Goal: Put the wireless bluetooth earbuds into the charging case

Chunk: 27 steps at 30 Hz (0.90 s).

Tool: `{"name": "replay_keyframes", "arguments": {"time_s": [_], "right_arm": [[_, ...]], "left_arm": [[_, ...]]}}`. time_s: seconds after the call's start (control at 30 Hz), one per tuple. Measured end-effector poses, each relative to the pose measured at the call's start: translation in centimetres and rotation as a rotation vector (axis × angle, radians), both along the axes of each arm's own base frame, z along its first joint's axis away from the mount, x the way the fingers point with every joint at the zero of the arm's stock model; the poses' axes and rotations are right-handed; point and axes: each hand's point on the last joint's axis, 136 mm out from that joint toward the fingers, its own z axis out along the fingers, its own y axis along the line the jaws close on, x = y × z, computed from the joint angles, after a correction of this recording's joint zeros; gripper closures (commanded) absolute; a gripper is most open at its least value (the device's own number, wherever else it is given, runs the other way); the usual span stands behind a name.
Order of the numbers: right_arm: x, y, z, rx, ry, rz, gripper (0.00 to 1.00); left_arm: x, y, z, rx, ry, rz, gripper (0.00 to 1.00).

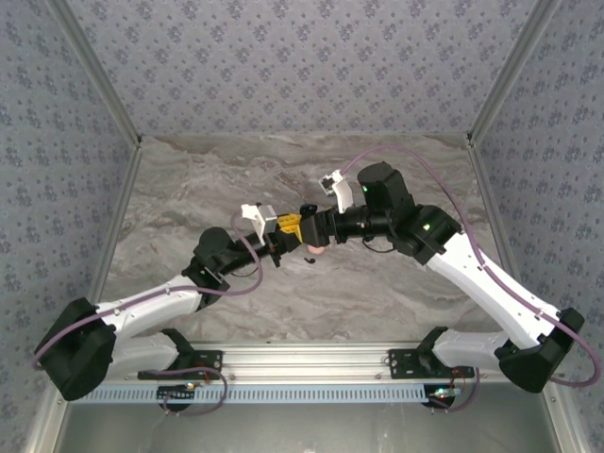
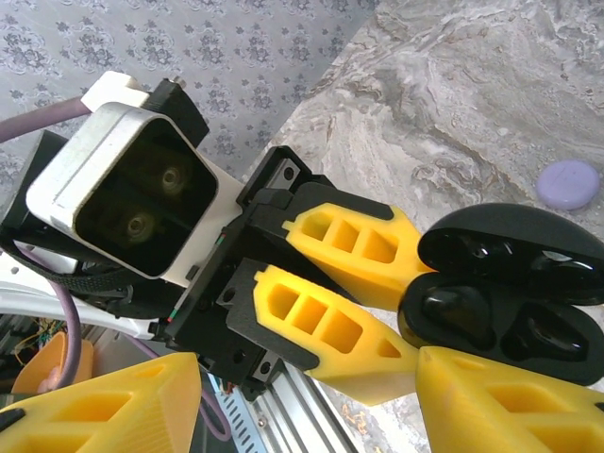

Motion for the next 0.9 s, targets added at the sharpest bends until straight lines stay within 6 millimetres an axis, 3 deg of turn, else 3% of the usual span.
{"name": "replay_keyframes", "arguments": {"time_s": [0.4,0.63,0.77,0.9], "right_arm": [[0.2,-0.2,0.5,0.001,-0.025,-0.006,0.35],[2.0,-4.3,0.4,-0.078,-0.067,-0.183,0.4],[3.6,-5.8,-3.5,-0.19,-0.02,-0.283,0.53],[5.1,-6.5,-11.6,-0.373,0.112,-0.355,0.57]], "left_arm": [[0.2,-0.1,-0.2,0.005,0.005,0.003,1.0],[0.5,1.4,0.2,0.037,-0.009,0.088,1.0],[1.1,4.0,0.8,0.042,-0.019,0.183,1.0],[2.6,7.7,-1.1,0.062,0.027,0.311,1.0]]}}
